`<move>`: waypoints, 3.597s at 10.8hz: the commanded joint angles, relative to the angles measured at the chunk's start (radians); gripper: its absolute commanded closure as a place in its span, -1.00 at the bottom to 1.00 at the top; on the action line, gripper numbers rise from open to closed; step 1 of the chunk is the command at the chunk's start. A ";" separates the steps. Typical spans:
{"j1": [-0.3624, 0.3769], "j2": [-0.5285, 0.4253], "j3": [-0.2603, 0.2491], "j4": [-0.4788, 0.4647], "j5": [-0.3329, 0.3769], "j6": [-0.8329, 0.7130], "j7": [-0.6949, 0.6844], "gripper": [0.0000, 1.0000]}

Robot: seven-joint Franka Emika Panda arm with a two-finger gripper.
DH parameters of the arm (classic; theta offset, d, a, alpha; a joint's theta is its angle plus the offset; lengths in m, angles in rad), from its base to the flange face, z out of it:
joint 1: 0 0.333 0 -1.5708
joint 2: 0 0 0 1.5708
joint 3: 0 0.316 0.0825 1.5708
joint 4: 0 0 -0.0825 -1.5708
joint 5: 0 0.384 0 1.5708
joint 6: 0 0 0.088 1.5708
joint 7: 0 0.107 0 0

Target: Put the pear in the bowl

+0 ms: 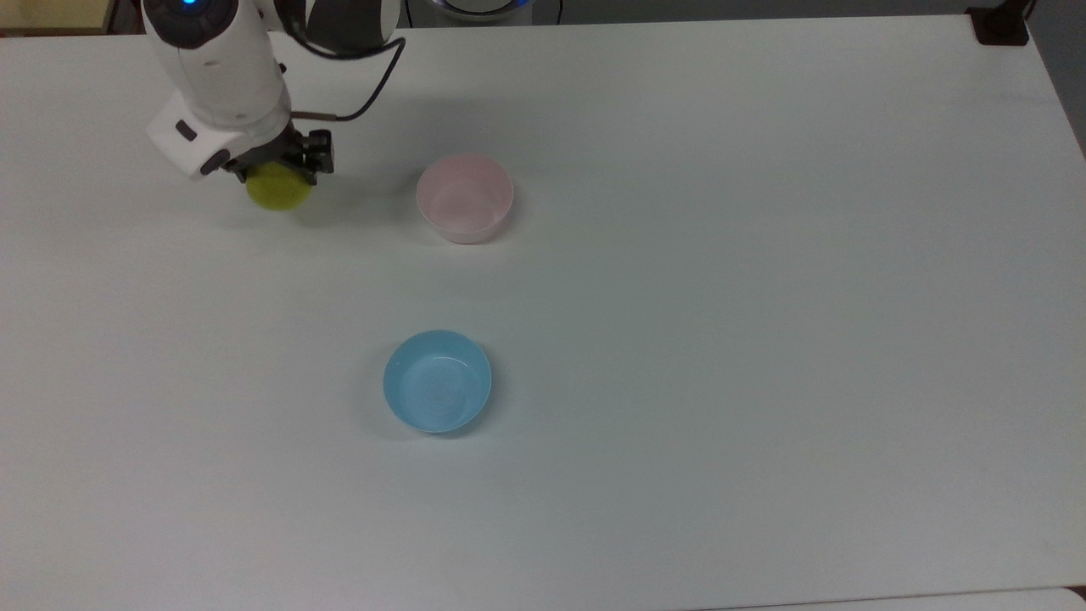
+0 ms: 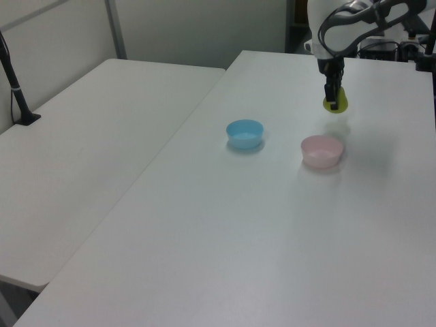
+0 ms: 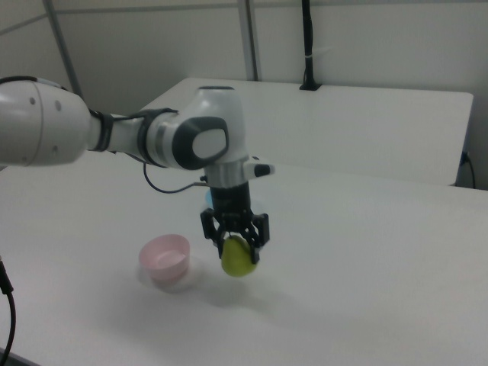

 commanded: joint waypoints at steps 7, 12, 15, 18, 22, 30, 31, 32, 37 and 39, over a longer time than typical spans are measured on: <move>0.323 -0.038 0.004 -0.030 0.048 -0.112 0.319 0.14; 0.346 0.008 0.004 -0.038 0.078 -0.077 0.365 -0.15; 0.351 0.013 0.004 -0.042 0.078 -0.068 0.400 -1.00; 0.353 -0.012 0.004 -0.030 0.078 -0.097 0.402 -1.00; 0.336 -0.102 0.000 0.074 0.080 -0.193 0.379 -1.00; 0.317 -0.288 -0.014 0.135 0.089 -0.274 0.368 -1.00; 0.301 -0.288 -0.014 0.160 0.089 -0.296 0.368 -1.00; 0.284 -0.286 -0.014 0.177 0.095 -0.299 0.367 -1.00; 0.273 -0.286 -0.014 0.179 0.123 -0.304 0.370 -1.00; 0.262 -0.286 -0.002 0.179 0.123 -0.302 0.370 -1.00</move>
